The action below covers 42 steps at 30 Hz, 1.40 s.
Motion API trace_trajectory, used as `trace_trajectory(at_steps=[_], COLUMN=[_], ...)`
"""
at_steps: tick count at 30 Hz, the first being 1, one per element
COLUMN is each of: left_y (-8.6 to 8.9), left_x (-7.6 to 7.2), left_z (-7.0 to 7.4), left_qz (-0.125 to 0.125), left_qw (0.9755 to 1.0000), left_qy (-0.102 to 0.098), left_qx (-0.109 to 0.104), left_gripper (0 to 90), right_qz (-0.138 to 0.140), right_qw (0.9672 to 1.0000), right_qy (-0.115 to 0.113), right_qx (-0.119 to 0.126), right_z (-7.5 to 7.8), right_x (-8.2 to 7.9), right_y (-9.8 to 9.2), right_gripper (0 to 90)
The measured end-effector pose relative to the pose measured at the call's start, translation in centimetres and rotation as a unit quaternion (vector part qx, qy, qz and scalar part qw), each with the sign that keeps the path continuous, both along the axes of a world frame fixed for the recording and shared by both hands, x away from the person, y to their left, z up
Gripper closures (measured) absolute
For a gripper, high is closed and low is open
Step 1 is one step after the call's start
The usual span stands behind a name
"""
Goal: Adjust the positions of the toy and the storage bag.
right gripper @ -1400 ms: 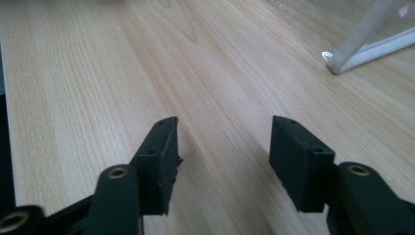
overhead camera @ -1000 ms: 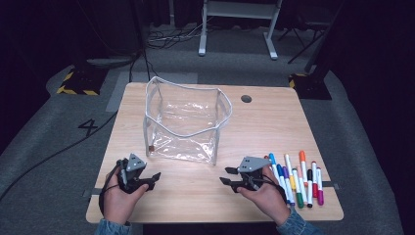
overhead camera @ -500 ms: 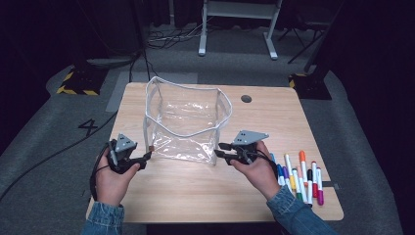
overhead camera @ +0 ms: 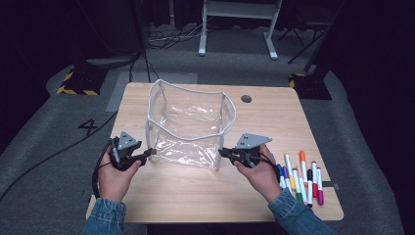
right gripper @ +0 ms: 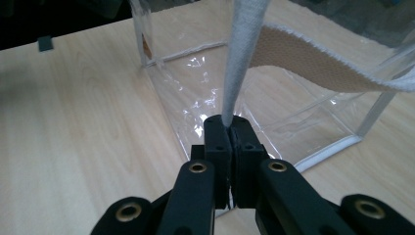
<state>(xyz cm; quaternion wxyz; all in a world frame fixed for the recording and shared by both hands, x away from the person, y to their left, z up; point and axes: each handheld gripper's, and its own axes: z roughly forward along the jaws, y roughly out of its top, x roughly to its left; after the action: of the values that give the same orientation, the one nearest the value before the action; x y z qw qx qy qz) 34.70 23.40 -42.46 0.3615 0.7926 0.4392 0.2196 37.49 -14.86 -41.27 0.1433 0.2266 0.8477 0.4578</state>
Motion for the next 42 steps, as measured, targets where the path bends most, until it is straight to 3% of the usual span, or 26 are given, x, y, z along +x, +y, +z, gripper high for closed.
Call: trace_trajectory(at_steps=[2,4,5,9,10,11,18,24,31,42], left_y=[-0.7,-0.9,-1.3,-2.7,-2.7,-3.6,-5.5,-6.7,-8.3,-10.6], left_x=[-0.7,-1.0,-1.5,-2.4,-2.4,-2.8,-4.7,-6.2,-7.9,-8.7], left_z=[-0.1,-0.1,-0.1,-0.4,-0.4,-0.6,-0.6,-0.8,-0.6,-1.0], left_qz=[-0.034,-0.043,-0.061,-0.102,-0.102,-0.121,-0.148,-0.175,-0.202,-0.233], left_qw=[0.9994,0.999,0.9979,0.9948,0.9948,0.9926,0.9889,0.9845,0.9792,0.9725], left_qy=[-0.004,-0.001,0.001,0.006,0.006,0.009,0.005,0.008,0.01,0.012], left_qx=[0.01,0.014,0.019,0.009,0.009,0.009,0.018,0.005,0.011,0.003], left_gripper=[58.4,62.1,64.4,71.0,71.5,71.8,86.1,86.8,86.8,85.8], right_qz=[0.005,0.008,0.01,0.012,0.013,0.014,0.012,0.012,0.008,-0.005], right_qw=[1.0,1.0,0.9999,0.9998,0.9997,0.9997,0.9995,0.9992,0.999,0.9986], right_qy=[0.002,0.004,0.005,0.016,0.018,0.02,0.027,0.038,0.044,0.05], right_qx=[0.001,-0.004,-0.004,-0.005,-0.006,-0.006,-0.009,0.001,-0.004,-0.013], right_z=[0.0,0.1,0.1,0.3,0.3,0.4,0.5,0.4,0.6,0.9], right_x=[-1.3,-2.2,-2.6,-4.3,-4.7,-5.1,-7.4,-9.3,-11.2,-13.1], right_y=[-1.1,-1.9,-2.3,-4.0,-4.3,-4.7,-7.1,-9.2,-11.1,-13.5], right_gripper=[87.9,87.9,88.0,87.9,87.9,87.9,87.9,87.7,87.6,87.6])
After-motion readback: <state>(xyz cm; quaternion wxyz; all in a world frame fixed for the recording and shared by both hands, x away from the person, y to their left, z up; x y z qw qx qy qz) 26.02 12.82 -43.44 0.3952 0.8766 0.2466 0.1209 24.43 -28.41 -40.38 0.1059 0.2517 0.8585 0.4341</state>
